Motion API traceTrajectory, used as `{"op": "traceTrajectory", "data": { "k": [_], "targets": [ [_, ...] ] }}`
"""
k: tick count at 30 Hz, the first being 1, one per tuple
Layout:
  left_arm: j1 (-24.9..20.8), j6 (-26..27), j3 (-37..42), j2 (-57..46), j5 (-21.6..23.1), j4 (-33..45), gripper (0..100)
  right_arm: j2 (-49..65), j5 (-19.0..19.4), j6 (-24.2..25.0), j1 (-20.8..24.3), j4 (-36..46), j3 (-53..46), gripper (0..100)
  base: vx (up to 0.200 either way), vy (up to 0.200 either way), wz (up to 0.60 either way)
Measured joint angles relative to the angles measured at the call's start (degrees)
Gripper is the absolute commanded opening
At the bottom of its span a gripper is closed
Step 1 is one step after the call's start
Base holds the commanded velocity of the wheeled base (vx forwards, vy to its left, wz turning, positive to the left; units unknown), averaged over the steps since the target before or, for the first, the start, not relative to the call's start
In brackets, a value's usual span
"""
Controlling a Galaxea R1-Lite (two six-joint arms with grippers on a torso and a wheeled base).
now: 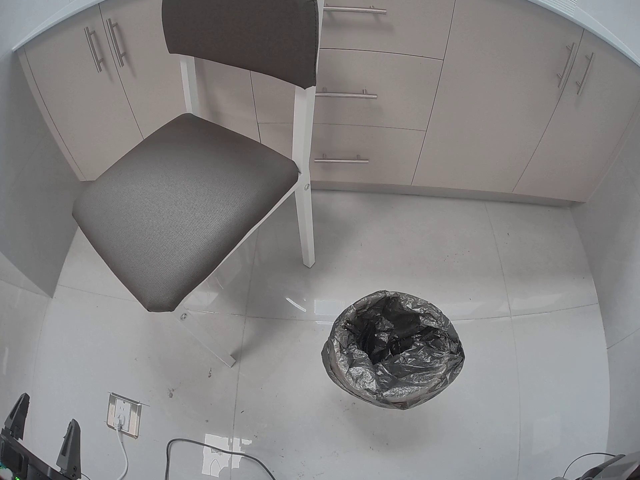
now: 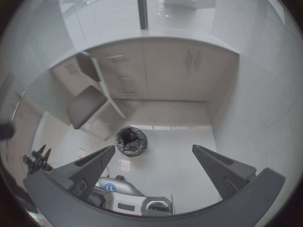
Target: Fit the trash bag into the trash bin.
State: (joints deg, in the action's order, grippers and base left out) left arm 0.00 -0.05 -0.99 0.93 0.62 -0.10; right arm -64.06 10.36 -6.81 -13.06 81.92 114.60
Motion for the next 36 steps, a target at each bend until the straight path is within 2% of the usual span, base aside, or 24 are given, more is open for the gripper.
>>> {"op": "traceTrajectory", "data": {
  "k": [4,8,16,21,27,30,36],
  "targets": [
    [0.0,-0.02,0.0,0.0,-0.02,0.0,100,10.98,4.36,0.0,2.91,3.32,0.02,100,0.0,0.0,0.0],
    [0.0,-0.02,0.0,0.0,0.0,0.0,100,21.89,5.84,-0.16,6.34,3.41,0.02,100,0.0,0.0,0.0],
    [0.0,-0.02,-0.02,0.0,0.0,0.0,100,44.32,0.56,-0.6,11.3,-1.23,0.02,100,0.0,0.0,0.0],
    [0.0,-0.02,-0.02,0.0,0.0,0.0,100,55.36,-1.3,-0.35,12.48,-2.02,-0.63,100,0.0,0.0,0.0],
    [0.0,-0.02,-0.02,0.0,0.0,0.0,100,61.31,0.2,1.29,12.96,1.4,-4.27,100,0.0,0.0,0.0],
    [0.0,-0.02,-0.02,0.0,0.0,0.0,100,62.44,0.67,2.26,13.06,-2.46,-9.36,100,0.0,0.0,0.0],
    [0.0,-0.02,-0.02,0.0,0.0,0.0,100,63.38,-0.51,5.53,13.06,-18.75,-25.44,100,0.0,0.0,0.0]
  ]
}}
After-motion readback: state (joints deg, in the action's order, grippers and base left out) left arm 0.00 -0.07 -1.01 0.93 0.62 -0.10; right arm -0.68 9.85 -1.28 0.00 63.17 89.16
